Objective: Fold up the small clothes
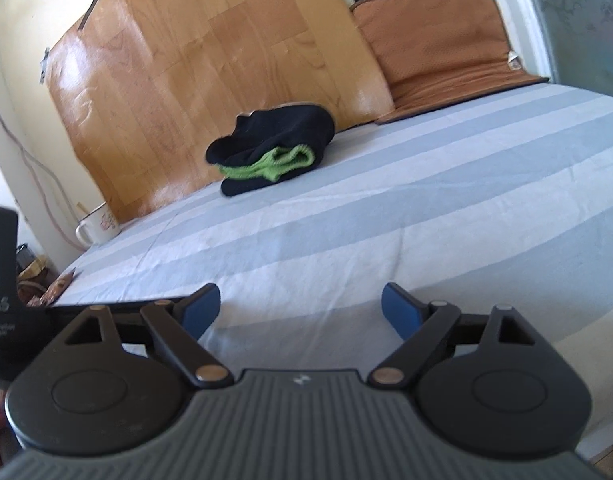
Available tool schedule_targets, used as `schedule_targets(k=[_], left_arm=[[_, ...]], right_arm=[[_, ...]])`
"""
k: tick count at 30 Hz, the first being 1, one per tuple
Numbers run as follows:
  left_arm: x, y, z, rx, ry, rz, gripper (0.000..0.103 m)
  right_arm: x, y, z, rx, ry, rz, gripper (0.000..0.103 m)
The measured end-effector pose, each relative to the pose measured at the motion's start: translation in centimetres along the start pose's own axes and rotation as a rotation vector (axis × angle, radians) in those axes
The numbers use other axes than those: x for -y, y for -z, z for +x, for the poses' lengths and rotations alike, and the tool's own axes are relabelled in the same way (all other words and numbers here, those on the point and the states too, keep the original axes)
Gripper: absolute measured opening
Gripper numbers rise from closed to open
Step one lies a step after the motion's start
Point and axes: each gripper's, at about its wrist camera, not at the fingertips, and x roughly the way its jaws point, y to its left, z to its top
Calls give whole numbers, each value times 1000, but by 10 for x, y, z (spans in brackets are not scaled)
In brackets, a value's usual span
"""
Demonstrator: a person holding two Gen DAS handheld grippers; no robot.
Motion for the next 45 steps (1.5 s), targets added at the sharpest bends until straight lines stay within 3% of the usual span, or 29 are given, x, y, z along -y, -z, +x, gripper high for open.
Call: schedule_targets(k=[9,18,32,45], left_arm=[[0,1,-2,4,-4,-3,103],[0,0,-6,-28,-9,-11,103],[1,2,-8,-27,-15,-19,103],[0,1,-8,-28,-11,-14,103]], right_arm=[[2,1,0,36,58,22,92],[-6,1,-3,50,22,0,93],[-1,1,2,4,-6,55,94],[-4,2,2,-8,-6,22,95]])
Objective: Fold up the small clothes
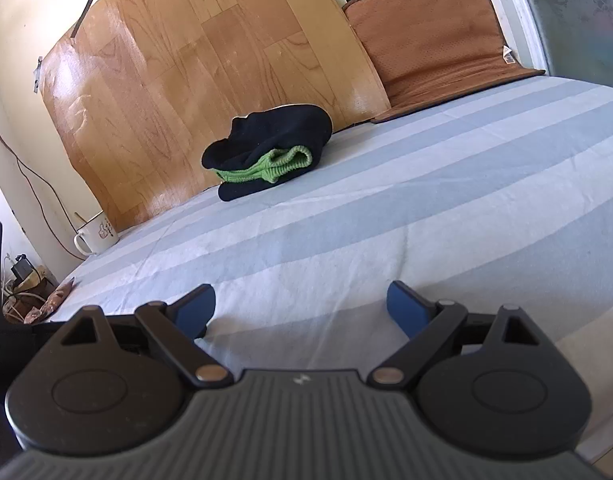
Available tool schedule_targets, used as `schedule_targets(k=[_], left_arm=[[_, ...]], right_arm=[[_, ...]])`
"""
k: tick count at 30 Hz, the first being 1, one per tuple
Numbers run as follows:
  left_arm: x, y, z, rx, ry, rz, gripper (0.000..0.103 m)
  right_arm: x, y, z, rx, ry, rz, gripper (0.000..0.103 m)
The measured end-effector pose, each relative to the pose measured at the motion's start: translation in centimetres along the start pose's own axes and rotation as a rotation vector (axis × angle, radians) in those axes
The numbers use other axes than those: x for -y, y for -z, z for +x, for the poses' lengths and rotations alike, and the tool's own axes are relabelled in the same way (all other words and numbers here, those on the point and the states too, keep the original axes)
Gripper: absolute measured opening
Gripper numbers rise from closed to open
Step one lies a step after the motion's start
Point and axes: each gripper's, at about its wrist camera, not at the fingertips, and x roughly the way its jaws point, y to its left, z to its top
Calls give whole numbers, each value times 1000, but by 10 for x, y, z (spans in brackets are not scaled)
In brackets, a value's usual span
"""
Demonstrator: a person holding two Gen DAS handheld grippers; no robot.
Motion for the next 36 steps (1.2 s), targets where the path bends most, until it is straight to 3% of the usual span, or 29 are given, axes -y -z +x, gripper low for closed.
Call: schedule_targets(k=[14,26,36], left_arm=[[-1,1,0,9,0,11,103],[-11,-5,-25,116,-97,10,103],[-14,-6,-27,116,-115,-1,103]], right_arm=[[-2,1,-1,-5,5,-8,95],[-5,-25,-10,26,-24,5,95],[-16,-28,-16,43,-65,26,95]])
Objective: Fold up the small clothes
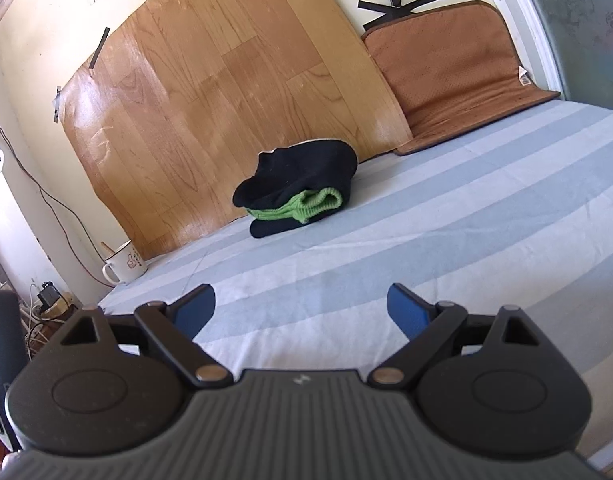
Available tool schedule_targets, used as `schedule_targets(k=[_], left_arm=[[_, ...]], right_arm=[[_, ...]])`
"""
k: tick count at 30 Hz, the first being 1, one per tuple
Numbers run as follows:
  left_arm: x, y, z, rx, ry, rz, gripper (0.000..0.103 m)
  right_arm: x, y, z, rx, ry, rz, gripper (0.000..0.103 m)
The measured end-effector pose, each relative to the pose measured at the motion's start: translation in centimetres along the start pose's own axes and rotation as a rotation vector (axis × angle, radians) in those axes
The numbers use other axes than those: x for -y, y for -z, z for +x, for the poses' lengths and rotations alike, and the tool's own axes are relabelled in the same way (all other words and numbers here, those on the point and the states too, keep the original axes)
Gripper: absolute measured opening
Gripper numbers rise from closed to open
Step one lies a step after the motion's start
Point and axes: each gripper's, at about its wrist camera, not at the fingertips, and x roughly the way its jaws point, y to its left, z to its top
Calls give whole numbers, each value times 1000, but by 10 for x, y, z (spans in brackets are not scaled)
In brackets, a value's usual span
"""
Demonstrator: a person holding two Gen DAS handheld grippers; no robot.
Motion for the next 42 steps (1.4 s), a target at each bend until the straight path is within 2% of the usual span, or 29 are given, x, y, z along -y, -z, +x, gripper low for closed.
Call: schedule_targets(k=[8,13,15,18,22,26,28,30,34,42], left_arm=[[-3,4,4,-32,-1,-19,103],[-5,-1,12,-44,0,-21,103],[-3,-12,18,-6,-8,-2,103],[4,-28,31,83,-58,28,103],[4,-37,60,36,14,-31,103],[8,-37,77,74,4,-35,103],[9,-41,78,94,41,-37,103],[13,-43,79,130,34,-22,103],[17,-45,82,119,59,5,103],[22,-34,59,241,18,45,103]], right_arm=[[4,7,5,-35,17,30,94],[4,-9,9,-6,3,-11,94],[5,-23,19,33,24,-65,94],[9,-39,37,60,56,-88,94],[16,-38,62,55,64,-110,94],[24,-25,77,119,23,-195,94],[32,-31,83,89,-4,-142,93],[37,-34,83,108,13,-100,94],[41,-35,81,108,24,-62,94],[38,-31,78,134,40,-72,94]])
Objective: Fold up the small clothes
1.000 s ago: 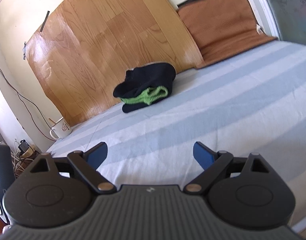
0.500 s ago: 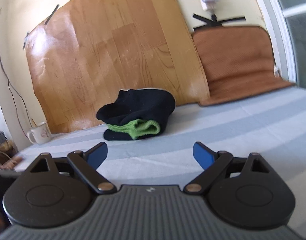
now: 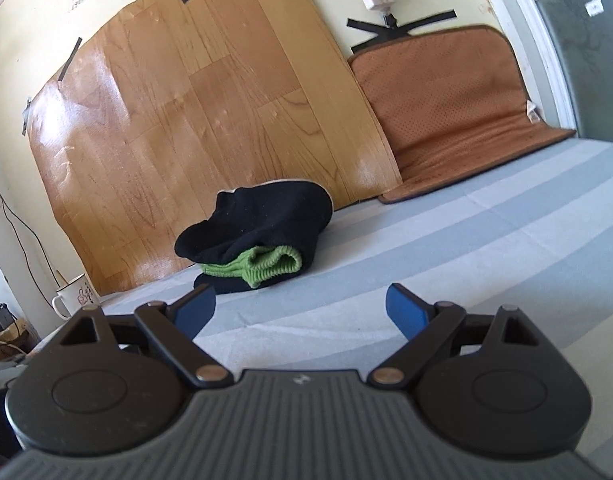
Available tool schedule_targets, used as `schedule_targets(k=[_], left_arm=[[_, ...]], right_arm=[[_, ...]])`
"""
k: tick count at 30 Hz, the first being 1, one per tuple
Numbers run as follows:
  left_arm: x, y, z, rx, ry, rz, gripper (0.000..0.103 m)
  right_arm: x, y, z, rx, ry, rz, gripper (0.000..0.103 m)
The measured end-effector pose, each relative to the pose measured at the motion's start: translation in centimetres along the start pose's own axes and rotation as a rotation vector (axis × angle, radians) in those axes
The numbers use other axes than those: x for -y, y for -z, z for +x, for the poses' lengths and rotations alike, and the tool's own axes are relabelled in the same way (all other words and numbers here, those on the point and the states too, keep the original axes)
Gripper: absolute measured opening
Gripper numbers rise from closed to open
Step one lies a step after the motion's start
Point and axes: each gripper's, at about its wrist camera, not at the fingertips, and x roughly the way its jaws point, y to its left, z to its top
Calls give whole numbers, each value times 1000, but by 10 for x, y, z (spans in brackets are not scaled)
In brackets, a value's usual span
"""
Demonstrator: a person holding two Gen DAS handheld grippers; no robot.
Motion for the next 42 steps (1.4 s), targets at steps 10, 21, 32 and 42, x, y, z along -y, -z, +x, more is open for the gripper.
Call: schedule_targets(k=[10,21,32,42], left_arm=[[-4,1,-6,48,2,-20,103],[-9,5,-17,98,16,-61,103],[-7,6,-26,153,15,-46,103],[-7,7,-27,153,-7,-43,103]], right_arm=[[-16,3,-12,88,86,-89,95],[-50,16,-30,268,224,-314,103],[-58,10,-14,297,297,-353,103],[-53,12,-10,249,309,-301,103]])
